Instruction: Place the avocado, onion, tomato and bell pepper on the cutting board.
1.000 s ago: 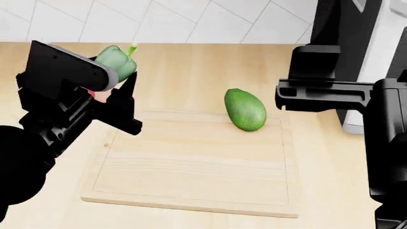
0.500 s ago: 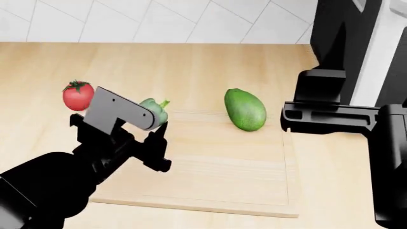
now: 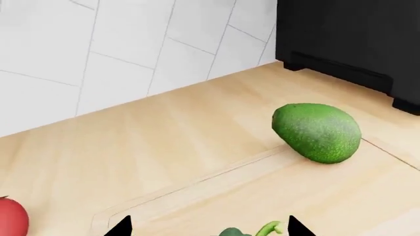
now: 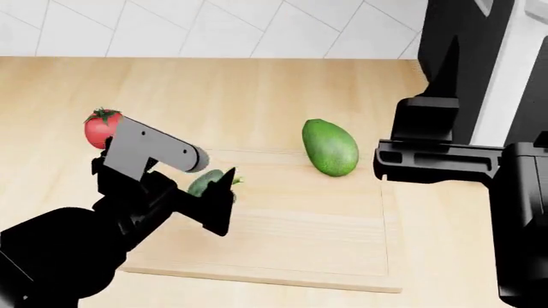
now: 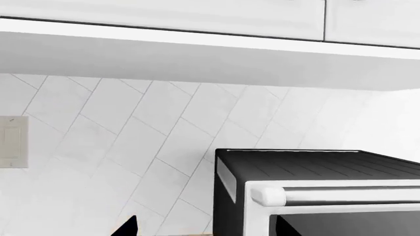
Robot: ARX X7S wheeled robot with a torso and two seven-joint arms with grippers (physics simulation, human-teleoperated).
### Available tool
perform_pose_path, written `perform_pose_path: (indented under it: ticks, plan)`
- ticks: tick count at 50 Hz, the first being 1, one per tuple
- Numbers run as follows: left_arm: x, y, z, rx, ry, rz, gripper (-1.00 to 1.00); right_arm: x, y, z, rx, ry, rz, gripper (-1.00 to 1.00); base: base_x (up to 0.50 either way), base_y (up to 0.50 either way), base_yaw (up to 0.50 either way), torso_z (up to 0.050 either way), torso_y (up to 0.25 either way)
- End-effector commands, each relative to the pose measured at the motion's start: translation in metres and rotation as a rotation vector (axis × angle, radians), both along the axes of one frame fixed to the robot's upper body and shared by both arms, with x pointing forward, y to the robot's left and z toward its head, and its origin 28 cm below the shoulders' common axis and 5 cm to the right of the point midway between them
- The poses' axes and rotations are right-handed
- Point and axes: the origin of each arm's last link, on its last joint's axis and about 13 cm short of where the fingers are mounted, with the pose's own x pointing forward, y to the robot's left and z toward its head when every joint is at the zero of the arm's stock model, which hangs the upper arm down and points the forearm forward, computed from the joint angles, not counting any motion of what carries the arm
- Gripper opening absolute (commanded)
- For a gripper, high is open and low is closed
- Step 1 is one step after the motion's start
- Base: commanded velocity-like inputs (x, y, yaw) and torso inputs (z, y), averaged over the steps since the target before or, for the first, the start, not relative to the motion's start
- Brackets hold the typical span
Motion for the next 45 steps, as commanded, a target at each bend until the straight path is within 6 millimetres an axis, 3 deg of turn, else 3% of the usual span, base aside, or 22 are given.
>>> perform_pose_path:
  ticks: [1, 7, 9, 15, 19, 26, 45]
  plan:
    - [-0.048, 0.007, 0.085, -0.134, -0.254, -0.08, 1.0, 0.003, -0.001, 0.002, 0.03, -0.017, 0.01, 1.0, 0.0, 0.0, 0.0, 0.0, 0.0]
    - [-0.115, 0.029, 0.139, -0.186, -0.46, -0.022, 1.0, 0.003, 0.002, 0.0, 0.028, -0.015, 0.031, 1.0, 0.0, 0.0, 0.0, 0.0, 0.0]
    - [-0.127, 0.038, 0.139, -0.193, -0.472, 0.045, 1.0, 0.005, 0.003, -0.001, 0.024, -0.014, 0.038, 1.0, 0.0, 0.0, 0.0, 0.0, 0.0]
    - [-0.151, 0.056, 0.114, -0.187, -0.45, 0.215, 1.0, 0.006, 0.008, -0.006, 0.019, 0.025, 0.132, 1.0, 0.0, 0.0, 0.0, 0.0, 0.0]
    - [-0.161, 0.06, 0.099, -0.156, -0.446, 0.268, 1.0, 0.006, 0.009, -0.009, 0.007, 0.031, 0.133, 1.0, 0.0, 0.0, 0.0, 0.0, 0.0]
    - [-0.166, 0.063, 0.091, -0.162, -0.432, 0.306, 1.0, 0.005, 0.009, -0.01, -0.024, 0.018, 0.135, 1.0, 0.0, 0.0, 0.0, 0.0, 0.0]
    - [-0.166, 0.061, 0.087, -0.178, -0.416, 0.324, 1.0, 0.003, 0.009, -0.008, -0.103, 0.017, 0.132, 1.0, 0.0, 0.5, 0.0, 0.0, 0.0]
